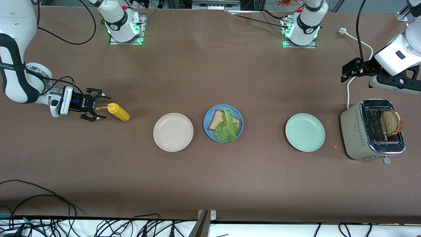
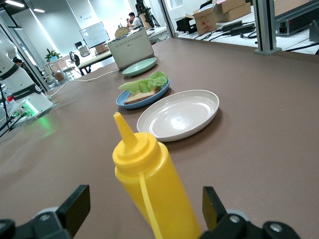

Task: Make sandwich in blue plate with both arms

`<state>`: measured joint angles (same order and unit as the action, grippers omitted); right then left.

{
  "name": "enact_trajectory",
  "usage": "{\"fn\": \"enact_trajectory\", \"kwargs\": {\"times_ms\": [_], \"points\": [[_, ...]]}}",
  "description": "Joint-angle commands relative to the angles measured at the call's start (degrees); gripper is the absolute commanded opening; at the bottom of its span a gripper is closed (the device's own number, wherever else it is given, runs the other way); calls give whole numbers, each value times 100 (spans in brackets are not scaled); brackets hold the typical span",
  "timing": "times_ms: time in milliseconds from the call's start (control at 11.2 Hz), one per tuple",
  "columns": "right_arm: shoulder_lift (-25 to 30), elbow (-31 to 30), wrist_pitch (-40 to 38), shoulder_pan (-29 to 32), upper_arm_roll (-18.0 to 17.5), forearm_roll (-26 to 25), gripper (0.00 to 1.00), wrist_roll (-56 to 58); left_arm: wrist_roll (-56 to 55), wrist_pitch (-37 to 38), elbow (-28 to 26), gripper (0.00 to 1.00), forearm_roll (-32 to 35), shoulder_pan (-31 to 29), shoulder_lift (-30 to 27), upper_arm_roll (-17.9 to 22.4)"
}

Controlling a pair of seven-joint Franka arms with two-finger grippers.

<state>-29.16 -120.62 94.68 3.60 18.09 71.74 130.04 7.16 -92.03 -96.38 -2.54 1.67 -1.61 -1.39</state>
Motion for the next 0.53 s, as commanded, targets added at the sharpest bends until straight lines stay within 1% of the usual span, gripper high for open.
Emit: {"fn": "enact_trajectory", "kwargs": {"times_ms": [0, 267, 445], "points": [[-133, 240, -125, 26, -16, 112, 100, 39, 75, 141, 208, 100, 25, 0, 91, 7], [-186, 267, -143, 18, -24, 112, 100, 83, 75, 141, 208, 100, 25, 0, 100, 7], [-212, 276, -134, 35, -130, 121, 100, 83, 75, 141, 208, 100, 25, 0, 100, 7]]}}
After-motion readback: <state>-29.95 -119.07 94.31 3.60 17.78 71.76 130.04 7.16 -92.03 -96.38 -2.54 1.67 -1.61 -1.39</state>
